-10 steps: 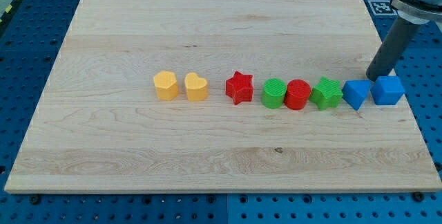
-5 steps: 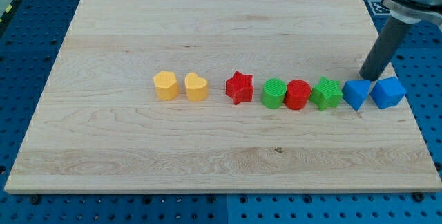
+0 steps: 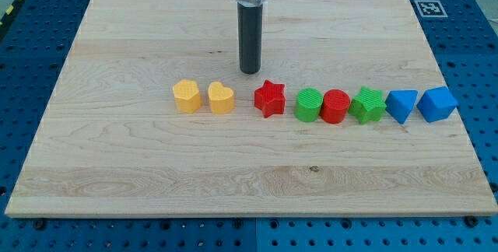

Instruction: Move the red star to a bit down

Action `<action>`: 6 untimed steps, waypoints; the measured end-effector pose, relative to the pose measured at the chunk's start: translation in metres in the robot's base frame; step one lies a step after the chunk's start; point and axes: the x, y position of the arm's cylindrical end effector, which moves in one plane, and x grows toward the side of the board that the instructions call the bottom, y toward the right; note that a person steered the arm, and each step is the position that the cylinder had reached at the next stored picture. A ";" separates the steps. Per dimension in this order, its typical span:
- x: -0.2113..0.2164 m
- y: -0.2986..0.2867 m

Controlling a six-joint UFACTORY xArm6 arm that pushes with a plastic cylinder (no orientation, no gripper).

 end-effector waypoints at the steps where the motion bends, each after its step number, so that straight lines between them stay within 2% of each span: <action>1: 0.016 0.000; 6: 0.030 0.023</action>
